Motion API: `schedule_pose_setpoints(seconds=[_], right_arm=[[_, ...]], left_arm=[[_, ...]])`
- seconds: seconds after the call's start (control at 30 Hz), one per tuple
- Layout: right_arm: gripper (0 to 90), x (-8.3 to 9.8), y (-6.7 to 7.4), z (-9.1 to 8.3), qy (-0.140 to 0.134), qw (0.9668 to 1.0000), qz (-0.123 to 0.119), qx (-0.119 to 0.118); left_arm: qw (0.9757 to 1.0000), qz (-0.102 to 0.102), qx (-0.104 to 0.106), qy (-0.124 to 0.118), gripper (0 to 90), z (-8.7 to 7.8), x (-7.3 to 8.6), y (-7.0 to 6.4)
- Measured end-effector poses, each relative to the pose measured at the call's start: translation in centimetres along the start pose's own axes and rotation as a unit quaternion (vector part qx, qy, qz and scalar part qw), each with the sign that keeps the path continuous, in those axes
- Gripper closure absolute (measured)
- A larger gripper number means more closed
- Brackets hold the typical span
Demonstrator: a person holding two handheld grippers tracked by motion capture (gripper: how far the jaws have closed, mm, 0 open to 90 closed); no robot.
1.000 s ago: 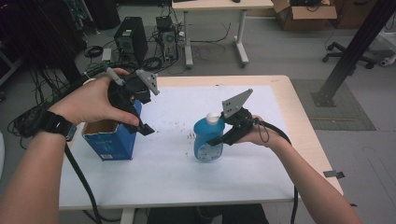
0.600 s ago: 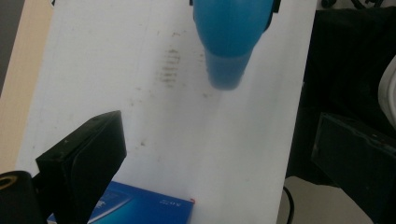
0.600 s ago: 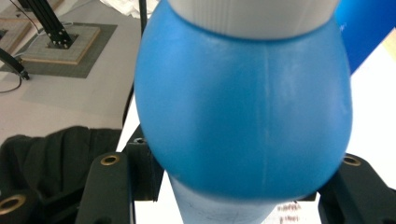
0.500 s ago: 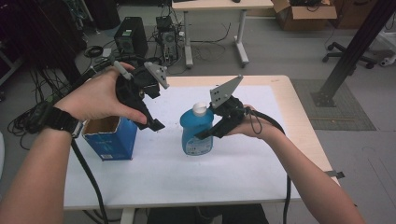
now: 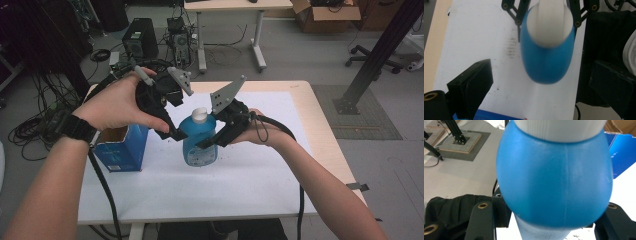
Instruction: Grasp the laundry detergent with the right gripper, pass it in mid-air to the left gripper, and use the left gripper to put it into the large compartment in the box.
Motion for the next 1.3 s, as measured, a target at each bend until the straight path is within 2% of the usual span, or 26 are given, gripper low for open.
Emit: schedule_pose_setpoints(seconds=[0.3,0.47,0.7,0.73,0.77,1.3], right_arm=[[42.2,-0.3,0.1,0.6,0.004,1.0000,-0.001,-0.002],[42.2,-0.4,0.1,0.7,0.002,1.0000,-0.003,-0.004],[42.2,-0.4,0.1,0.7,-0.001,1.0000,0.000,-0.004],[42.2,-0.4,0.1,0.7,-0.001,1.0000,0.000,-0.003],[42.2,-0.4,0.1,0.7,-0.002,1.0000,0.000,-0.003],[42.2,-0.3,0.1,0.7,-0.002,1.0000,-0.002,-0.002]], left_arm=[[1.0000,0.001,0.005,0.002,5.4,1.3,-0.6,-0.2],[0.9999,-0.008,0.006,-0.002,6.2,2.0,-0.6,-0.1],[0.9999,-0.008,0.012,-0.002,9.9,2.5,-0.4,-0.2],[0.9998,-0.009,0.015,-0.003,13.6,2.5,-0.4,-0.3],[0.9998,-0.009,0.017,-0.002,13.5,2.6,-0.4,-0.3],[0.9998,-0.002,0.020,0.001,25.4,3.0,-0.9,-0.5]])
Point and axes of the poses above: each handheld gripper's, and its own axes: z roughly forward along the jaws, x roughly out of its underside, y roughly to its left, the point moved 8 cm from there along z, roughly forward along the jaws, and after that the axes turned 3 degrees about -y, right-handed, at the moved point
